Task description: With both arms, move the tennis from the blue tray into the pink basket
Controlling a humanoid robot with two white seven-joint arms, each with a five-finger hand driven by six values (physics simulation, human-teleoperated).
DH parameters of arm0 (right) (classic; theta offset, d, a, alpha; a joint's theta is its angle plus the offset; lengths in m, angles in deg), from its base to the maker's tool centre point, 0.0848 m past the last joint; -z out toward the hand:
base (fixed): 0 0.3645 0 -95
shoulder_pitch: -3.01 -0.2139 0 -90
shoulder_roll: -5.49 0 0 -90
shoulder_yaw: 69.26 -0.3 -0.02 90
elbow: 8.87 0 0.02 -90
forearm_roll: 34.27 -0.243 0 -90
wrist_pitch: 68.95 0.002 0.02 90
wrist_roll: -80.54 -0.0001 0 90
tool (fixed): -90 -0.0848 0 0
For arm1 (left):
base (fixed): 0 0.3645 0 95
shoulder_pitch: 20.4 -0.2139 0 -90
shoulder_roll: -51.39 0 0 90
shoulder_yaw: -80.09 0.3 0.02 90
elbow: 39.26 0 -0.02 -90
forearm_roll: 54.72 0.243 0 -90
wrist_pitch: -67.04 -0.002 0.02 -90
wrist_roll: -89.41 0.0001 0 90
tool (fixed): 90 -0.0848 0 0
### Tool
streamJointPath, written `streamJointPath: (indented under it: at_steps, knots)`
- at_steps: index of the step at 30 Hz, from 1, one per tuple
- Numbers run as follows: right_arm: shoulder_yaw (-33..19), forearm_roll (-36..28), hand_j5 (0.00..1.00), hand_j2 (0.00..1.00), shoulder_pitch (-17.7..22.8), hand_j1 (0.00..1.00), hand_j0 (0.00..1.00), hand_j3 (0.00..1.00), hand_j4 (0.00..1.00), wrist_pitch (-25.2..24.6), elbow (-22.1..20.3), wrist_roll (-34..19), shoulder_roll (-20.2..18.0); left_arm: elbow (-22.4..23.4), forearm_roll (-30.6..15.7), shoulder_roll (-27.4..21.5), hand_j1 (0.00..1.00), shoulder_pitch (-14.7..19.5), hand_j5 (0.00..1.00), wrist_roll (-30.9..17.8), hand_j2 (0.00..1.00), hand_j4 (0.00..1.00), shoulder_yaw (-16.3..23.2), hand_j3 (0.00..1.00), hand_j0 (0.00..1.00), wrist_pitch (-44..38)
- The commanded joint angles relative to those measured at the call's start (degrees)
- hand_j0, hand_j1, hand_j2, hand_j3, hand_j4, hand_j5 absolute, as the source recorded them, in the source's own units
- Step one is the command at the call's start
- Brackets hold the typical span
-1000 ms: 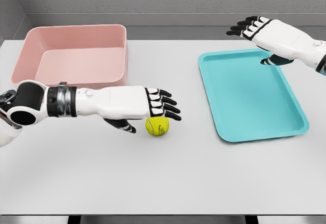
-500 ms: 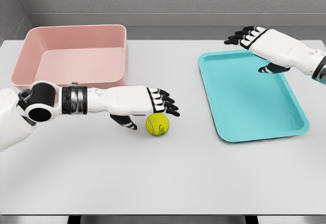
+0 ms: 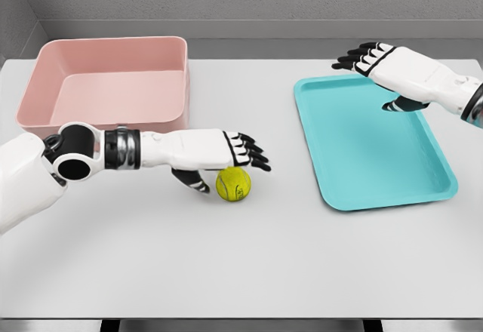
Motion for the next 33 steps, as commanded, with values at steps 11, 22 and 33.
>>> streamJointPath:
  at_steps: [11,22,33]
  knots:
    - [-0.1,-0.2,1.0,1.0,0.2,1.0,1.0,1.0,1.0,0.0,0.0,0.0,-0.1,1.6,-0.3,0.6,1.0,0.5,1.0,0.6,1.0,1.0,2.5,1.0,1.0,-0.8]
    - [-0.1,-0.2,1.0,1.0,0.2,1.0,1.0,1.0,1.0,0.0,0.0,0.0,-0.1,3.1,0.0,0.9,1.0,0.4,1.0,0.7,1.0,1.0,3.6,1.0,1.0,-1.3]
    - [-0.1,-0.2,1.0,1.0,0.3,1.0,1.0,1.0,1.0,0.0,0.0,0.0,-0.1,5.1,0.1,2.1,1.0,0.2,1.0,0.8,1.0,1.0,4.4,1.0,1.0,-1.4]
